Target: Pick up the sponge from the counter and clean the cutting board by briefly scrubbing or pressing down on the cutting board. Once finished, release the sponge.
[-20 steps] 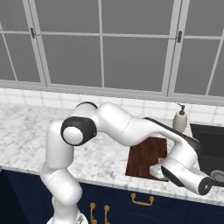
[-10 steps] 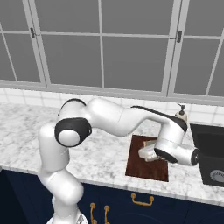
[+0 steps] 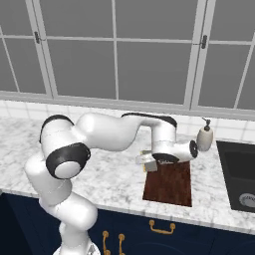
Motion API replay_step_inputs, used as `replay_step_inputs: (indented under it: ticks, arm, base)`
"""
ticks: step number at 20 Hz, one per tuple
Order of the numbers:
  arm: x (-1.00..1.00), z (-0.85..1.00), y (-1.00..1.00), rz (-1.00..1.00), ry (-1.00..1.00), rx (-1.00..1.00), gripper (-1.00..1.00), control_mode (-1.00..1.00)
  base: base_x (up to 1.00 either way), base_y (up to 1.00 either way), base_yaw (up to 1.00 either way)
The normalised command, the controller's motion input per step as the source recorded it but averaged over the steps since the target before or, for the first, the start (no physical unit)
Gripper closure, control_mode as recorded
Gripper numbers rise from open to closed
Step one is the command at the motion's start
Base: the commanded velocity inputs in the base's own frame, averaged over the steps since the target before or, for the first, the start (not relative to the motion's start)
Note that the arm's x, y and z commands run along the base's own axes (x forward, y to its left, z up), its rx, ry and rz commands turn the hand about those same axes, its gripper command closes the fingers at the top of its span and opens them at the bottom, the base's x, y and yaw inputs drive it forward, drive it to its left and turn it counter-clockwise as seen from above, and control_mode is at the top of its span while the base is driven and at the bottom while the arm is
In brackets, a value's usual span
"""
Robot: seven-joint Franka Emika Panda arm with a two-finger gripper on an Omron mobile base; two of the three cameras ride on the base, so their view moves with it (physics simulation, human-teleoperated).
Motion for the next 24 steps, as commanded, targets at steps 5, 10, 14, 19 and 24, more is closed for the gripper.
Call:
replay_step_inputs:
  ticks: [5,10,14,19,24]
  arm:
    - [0.03,0.32,0.94,0.0,0.41,-0.1,1.0,-1.0]
    - [0.29,-0.03,0.94,0.0,0.47,-0.14,1.0,-1.0]
    - [0.47,-0.28,0.78,0.0,0.54,-0.2,1.0,-1.0]
    - [0.38,-0.18,0.27,-0.04,0.1,-0.18,1.0,-1.0]
    - [0.46,-0.02,0.09,-0.04,0.11,-0.15,1.0,-1.0]
  base:
    - [0.0,0.0,0.0]
    - [0.0,0.0,0.0]
    - [0.0,0.0,0.0]
    - [0.0,0.0,0.0]
    - [0.0,0.0,0.0]
